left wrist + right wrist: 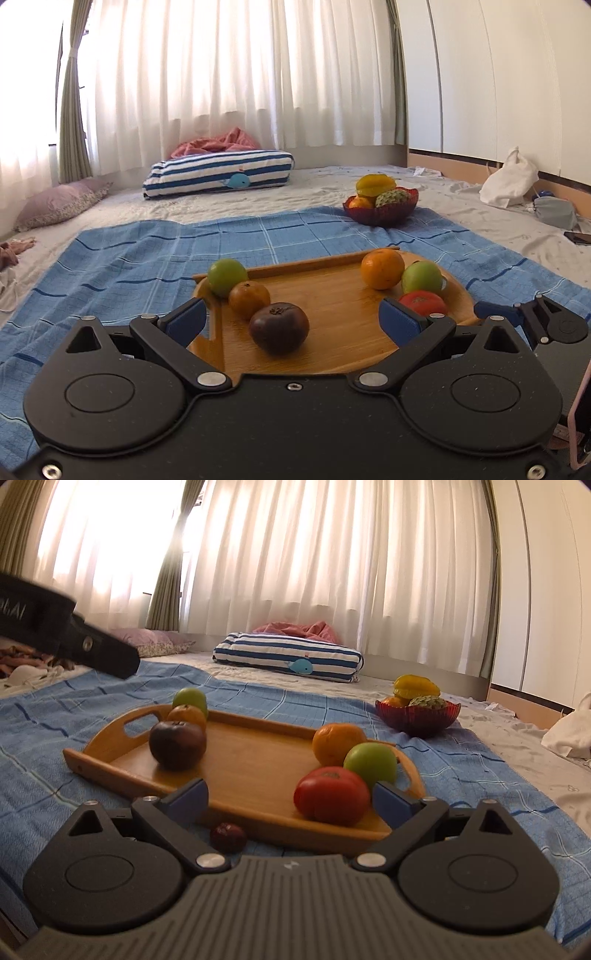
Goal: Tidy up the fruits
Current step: 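Close left gripper on a red date on the blanket while right gripper grasps another date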
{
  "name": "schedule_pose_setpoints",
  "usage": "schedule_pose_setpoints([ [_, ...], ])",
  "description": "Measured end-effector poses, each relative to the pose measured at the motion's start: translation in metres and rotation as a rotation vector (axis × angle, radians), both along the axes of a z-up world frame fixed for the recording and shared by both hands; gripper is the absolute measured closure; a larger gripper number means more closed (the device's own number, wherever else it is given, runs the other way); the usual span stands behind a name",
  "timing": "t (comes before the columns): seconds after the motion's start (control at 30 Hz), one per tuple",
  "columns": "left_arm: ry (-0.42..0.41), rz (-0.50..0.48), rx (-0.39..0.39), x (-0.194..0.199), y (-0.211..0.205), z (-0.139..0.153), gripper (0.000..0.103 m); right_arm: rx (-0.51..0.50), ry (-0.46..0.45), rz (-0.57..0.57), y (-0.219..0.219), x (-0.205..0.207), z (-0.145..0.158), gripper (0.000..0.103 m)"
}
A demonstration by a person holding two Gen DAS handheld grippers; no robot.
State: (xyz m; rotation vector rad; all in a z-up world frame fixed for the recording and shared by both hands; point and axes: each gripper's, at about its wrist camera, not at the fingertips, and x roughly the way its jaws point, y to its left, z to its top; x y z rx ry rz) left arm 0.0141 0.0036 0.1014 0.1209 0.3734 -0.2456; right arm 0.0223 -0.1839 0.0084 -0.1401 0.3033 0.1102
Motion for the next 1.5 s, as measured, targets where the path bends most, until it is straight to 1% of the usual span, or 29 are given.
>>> schedule_pose_setpoints([
  [0.07, -0.007, 0.016, 0.02, -0.004, 0.0, -0.004, 0.003, 0.011, 0.019, 0.011, 0.003, -0.001, -0.005, 0.007],
  [0.2, -0.003, 0.032, 0.054, -0.01, -0.002, -0.017, 0.005, 0.071, 0.061, 0.03, 0.004, -0.006, -0.015, 0.014],
  [0.37, -0.006, 0.013, 0.102, -0.02, -0.008, -0.029, 0.01, 0.121, 0.061, 0.053, 0.002, -0.023, -0.019, 0.02],
  [0.43, 0.008, -0.009, 0.11, -0.022, -0.012, -0.033, 0.022, 0.133, 0.063, 0.072, 0.002, -0.029, -0.02, 0.024],
  [0.57, 0.039, -0.045, 0.109, -0.025, -0.017, -0.037, 0.028, 0.145, 0.073, 0.133, 0.008, -0.037, -0.021, 0.026],
  [0.67, 0.056, -0.047, 0.109, -0.027, -0.019, -0.039, 0.038, 0.13, 0.078, 0.174, 0.016, -0.041, -0.023, 0.029],
  [0.73, 0.075, -0.046, 0.085, -0.027, -0.017, -0.037, 0.047, 0.124, 0.084, 0.196, 0.021, -0.041, -0.024, 0.032],
  [0.8, 0.098, -0.039, 0.055, -0.027, -0.014, -0.034, 0.051, 0.121, 0.088, 0.215, 0.026, -0.041, -0.025, 0.034],
  [0.87, 0.116, -0.031, 0.03, -0.027, -0.011, -0.032, 0.052, 0.121, 0.091, 0.227, 0.03, -0.041, -0.026, 0.037],
  [0.97, 0.125, -0.017, 0.03, -0.027, -0.009, -0.034, 0.054, 0.125, 0.097, 0.237, 0.035, -0.038, -0.026, 0.047],
  [1.03, 0.133, -0.01, 0.044, -0.027, -0.01, -0.039, 0.055, 0.129, 0.108, 0.241, 0.036, -0.037, -0.027, 0.06],
  [1.1, 0.15, -0.008, 0.046, -0.026, -0.01, -0.043, 0.056, 0.132, 0.119, 0.241, 0.036, -0.036, -0.027, 0.071],
  [1.2, 0.171, -0.005, 0.036, -0.024, -0.01, -0.049, 0.056, 0.129, 0.116, 0.238, 0.035, -0.039, -0.027, 0.072],
  [1.3, 0.191, -0.001, 0.022, -0.022, -0.011, -0.056, 0.057, 0.104, 0.101, 0.215, 0.032, -0.044, -0.025, 0.072],
  [1.4, 0.209, -0.003, 0.013, -0.02, -0.014, -0.062, 0.059, 0.072, 0.086, 0.164, 0.027, -0.048, -0.023, 0.072],
  [1.5, 0.216, -0.005, 0.011, -0.019, -0.02, -0.069, 0.06, 0.062, 0.082, 0.1, 0.016, -0.049, -0.022, 0.072],
])
